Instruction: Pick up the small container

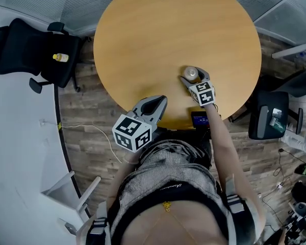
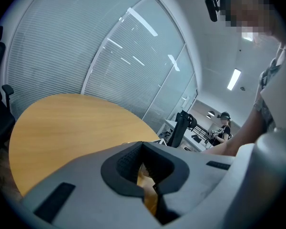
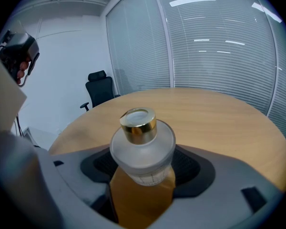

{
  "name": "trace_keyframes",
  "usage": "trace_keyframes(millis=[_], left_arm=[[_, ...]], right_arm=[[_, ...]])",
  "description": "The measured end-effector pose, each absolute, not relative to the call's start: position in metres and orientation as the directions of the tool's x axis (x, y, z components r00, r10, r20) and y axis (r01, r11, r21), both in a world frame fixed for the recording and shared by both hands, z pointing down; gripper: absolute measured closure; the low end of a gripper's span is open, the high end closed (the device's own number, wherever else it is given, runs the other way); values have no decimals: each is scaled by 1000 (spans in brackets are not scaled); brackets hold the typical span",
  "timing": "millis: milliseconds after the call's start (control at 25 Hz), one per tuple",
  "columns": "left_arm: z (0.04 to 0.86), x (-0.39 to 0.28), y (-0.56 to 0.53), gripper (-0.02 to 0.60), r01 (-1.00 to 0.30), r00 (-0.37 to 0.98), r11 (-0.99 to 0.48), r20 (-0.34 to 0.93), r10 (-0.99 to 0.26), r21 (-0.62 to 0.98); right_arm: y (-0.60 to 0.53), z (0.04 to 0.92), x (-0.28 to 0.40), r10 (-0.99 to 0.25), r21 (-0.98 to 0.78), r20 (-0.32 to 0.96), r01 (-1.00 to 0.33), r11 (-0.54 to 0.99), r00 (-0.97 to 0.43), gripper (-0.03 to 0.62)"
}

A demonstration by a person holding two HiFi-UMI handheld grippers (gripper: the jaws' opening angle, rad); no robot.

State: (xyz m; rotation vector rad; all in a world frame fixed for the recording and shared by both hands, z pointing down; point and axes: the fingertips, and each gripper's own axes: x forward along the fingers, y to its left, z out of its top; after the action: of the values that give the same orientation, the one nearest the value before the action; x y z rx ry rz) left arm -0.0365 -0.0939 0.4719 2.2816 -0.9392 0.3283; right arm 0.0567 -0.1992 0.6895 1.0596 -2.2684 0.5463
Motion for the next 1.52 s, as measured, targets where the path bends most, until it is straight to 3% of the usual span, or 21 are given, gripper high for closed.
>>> trace_keyframes(millis=[840, 1160, 1520], left_arm=[[468, -46, -86, 577, -703, 711, -536, 436, -551, 468], [470, -44, -84, 578, -687, 726, -544, 427, -539, 482], [468, -38, -88, 578, -673, 740, -563, 416, -529, 480]], right_arm=[[-189, 682, 56, -547, -166, 609, -766, 621, -575, 257], [-202, 632, 60, -604, -161, 525, -767, 621, -599, 257], [-199, 574, 53, -575, -84, 499, -697, 712, -648, 257]])
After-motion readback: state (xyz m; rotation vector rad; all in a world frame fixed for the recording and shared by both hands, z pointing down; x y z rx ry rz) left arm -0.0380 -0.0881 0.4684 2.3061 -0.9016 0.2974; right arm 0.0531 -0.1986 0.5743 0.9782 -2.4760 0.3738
